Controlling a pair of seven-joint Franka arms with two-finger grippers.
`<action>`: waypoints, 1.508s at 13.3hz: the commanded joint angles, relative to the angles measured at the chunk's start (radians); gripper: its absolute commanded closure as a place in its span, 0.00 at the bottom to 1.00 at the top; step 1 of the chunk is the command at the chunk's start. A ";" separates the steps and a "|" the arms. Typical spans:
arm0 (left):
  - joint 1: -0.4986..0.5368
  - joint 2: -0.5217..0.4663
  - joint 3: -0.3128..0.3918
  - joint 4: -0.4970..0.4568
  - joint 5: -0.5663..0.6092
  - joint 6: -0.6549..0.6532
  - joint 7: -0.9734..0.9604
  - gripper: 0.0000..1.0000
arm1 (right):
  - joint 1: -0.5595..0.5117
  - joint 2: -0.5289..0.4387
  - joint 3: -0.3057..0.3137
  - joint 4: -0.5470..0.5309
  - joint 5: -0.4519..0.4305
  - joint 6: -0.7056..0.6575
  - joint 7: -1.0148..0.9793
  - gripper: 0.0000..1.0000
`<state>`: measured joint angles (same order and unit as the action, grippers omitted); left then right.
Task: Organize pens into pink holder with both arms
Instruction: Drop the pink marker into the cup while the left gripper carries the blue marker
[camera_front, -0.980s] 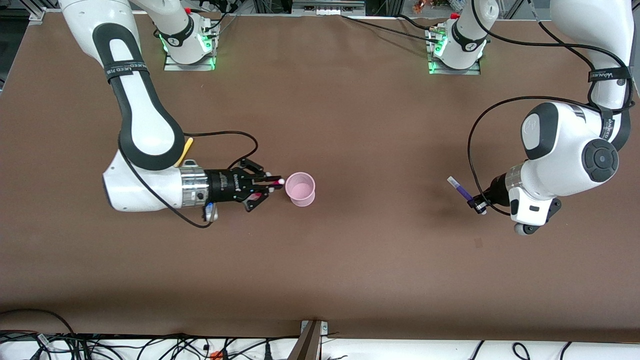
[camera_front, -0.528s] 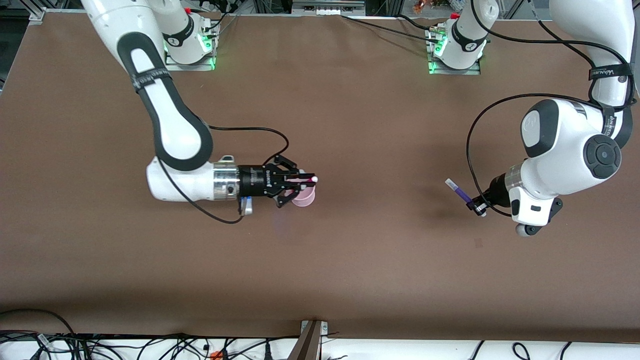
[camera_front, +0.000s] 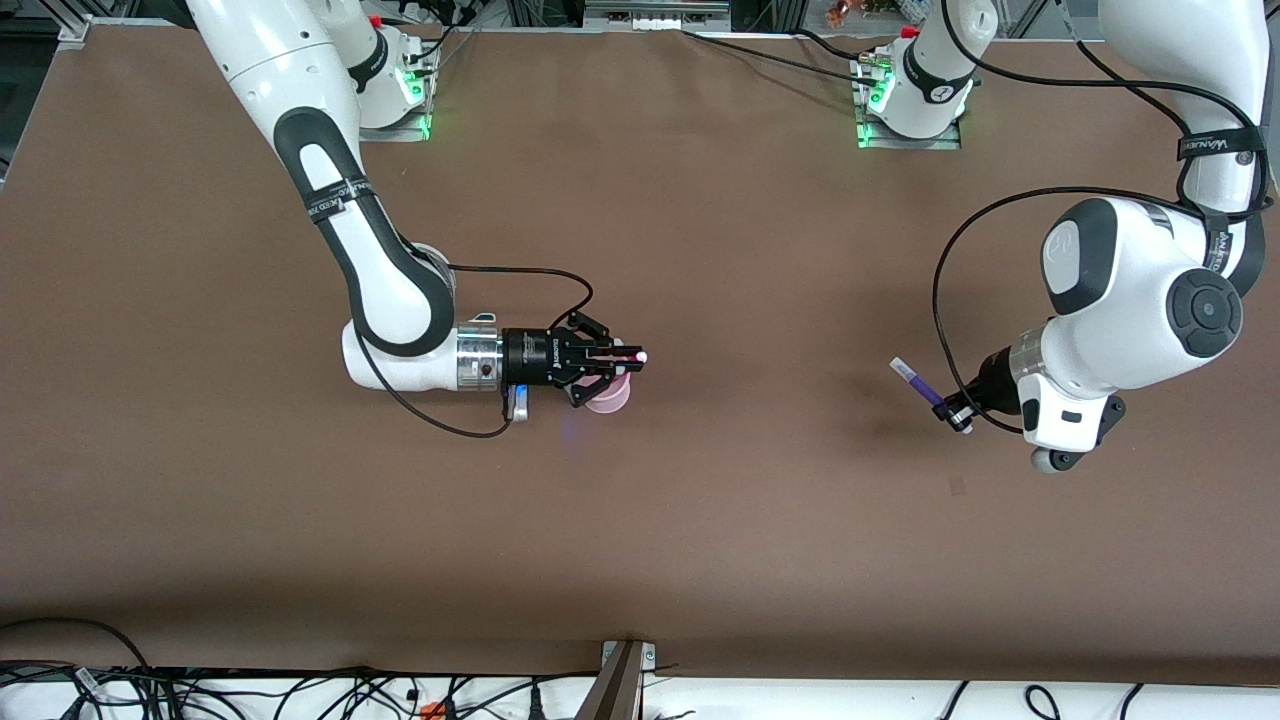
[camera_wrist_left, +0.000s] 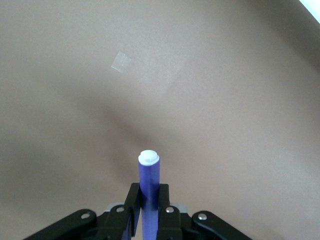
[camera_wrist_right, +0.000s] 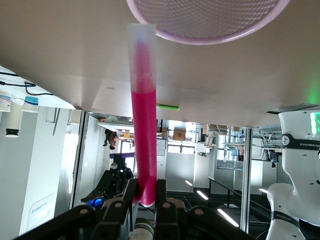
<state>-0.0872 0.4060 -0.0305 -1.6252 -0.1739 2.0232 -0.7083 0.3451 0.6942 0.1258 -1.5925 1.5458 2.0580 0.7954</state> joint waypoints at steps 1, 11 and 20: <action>-0.028 -0.006 0.003 0.021 0.001 -0.009 -0.029 1.00 | -0.001 -0.007 0.005 -0.035 0.020 0.010 -0.060 0.98; -0.146 0.019 0.003 0.100 0.002 -0.005 -0.232 1.00 | 0.000 0.010 0.005 -0.067 0.034 0.030 -0.093 0.57; -0.256 0.033 0.006 0.125 0.022 0.116 -0.475 1.00 | -0.014 -0.126 -0.106 0.018 -0.414 0.019 -0.078 0.00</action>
<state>-0.2973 0.4198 -0.0341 -1.5347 -0.1731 2.0947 -1.0948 0.3316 0.6264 0.0543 -1.5846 1.2846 2.0814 0.7196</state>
